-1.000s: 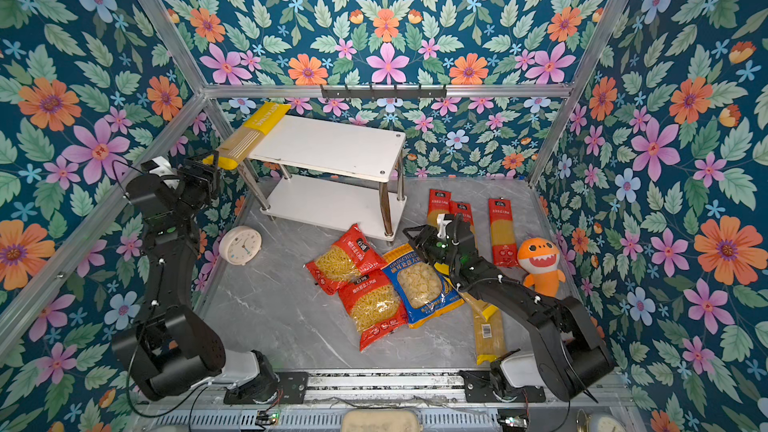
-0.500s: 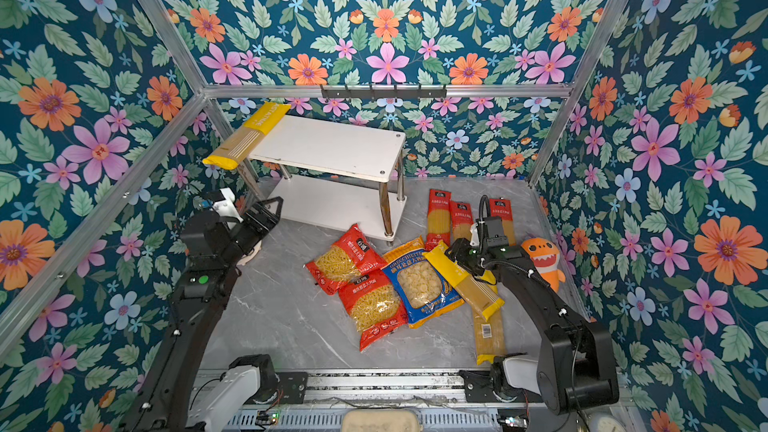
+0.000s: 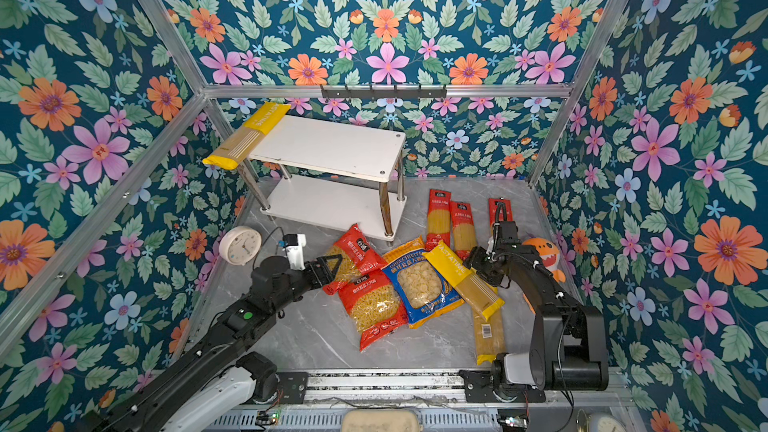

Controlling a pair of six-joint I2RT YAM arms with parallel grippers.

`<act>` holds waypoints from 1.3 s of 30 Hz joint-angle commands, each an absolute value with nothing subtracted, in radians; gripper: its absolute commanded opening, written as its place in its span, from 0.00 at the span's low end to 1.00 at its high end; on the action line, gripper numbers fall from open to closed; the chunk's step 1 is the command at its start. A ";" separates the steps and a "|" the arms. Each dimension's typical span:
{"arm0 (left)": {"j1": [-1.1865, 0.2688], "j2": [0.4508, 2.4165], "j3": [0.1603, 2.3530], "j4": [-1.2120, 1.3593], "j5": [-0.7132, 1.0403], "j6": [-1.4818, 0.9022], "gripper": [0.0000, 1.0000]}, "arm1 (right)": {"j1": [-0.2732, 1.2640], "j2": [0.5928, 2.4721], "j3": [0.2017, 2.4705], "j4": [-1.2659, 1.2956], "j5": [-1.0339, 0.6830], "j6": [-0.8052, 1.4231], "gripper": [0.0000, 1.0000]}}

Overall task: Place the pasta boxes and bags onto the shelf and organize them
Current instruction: 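Reach both grippers toward the second yellow PASTATIME pack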

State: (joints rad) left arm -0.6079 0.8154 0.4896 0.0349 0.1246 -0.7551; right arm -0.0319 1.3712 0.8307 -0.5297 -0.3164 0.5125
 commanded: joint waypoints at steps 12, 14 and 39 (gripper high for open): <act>-0.898 1.294 0.637 0.322 0.056 -0.624 0.77 | 0.020 1.340 0.757 -0.622 -0.520 0.462 0.73; -0.900 1.328 0.650 0.336 0.061 -0.624 0.77 | 0.065 1.331 0.752 -0.635 -0.540 0.481 0.73; -0.941 1.606 0.840 0.351 0.229 -0.593 0.70 | -0.051 1.415 0.711 -0.307 -0.581 0.540 0.62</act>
